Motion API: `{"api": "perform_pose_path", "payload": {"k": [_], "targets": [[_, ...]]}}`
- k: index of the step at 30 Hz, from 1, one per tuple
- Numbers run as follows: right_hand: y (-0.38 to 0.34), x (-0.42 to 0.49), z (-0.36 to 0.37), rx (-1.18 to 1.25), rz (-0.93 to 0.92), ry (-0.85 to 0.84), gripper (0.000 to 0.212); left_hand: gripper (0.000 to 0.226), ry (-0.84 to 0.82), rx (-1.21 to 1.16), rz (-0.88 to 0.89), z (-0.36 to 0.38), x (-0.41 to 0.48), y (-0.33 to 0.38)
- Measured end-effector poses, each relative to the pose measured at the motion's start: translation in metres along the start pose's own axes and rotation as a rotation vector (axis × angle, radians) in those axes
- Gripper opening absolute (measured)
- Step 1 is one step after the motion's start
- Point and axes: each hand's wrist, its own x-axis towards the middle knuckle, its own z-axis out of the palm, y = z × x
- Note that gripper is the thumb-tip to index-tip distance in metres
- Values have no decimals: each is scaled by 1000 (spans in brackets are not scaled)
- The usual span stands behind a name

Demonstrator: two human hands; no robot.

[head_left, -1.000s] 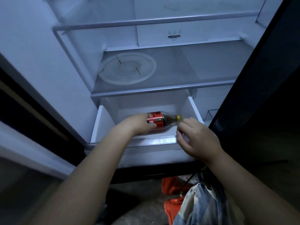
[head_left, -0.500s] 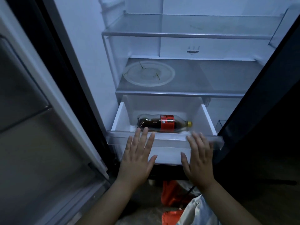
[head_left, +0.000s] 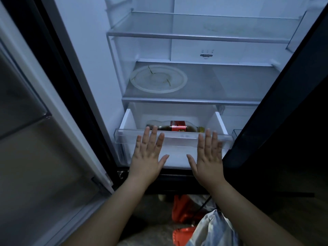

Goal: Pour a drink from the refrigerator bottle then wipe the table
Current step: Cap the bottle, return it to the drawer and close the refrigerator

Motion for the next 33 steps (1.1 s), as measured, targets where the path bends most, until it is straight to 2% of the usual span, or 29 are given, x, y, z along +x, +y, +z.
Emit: {"api": "perform_pose_path", "payload": {"k": [8, 13, 23, 29, 33], "targets": [[3, 58, 15, 1, 115, -100, 78, 84, -157, -4, -67, 10, 58, -5], [6, 87, 27, 19, 96, -158, 75, 87, -210, 21, -107, 23, 86, -9], [16, 96, 54, 59, 100, -236, 95, 77, -330, -10, -129, 52, 82, -24], [16, 94, 47, 53, 86, -258, 92, 79, -362, -61, -169, 46, 77, -18], [11, 91, 31, 75, 127, -367, 85, 76, -397, -106, -107, 18, 52, -22]]}}
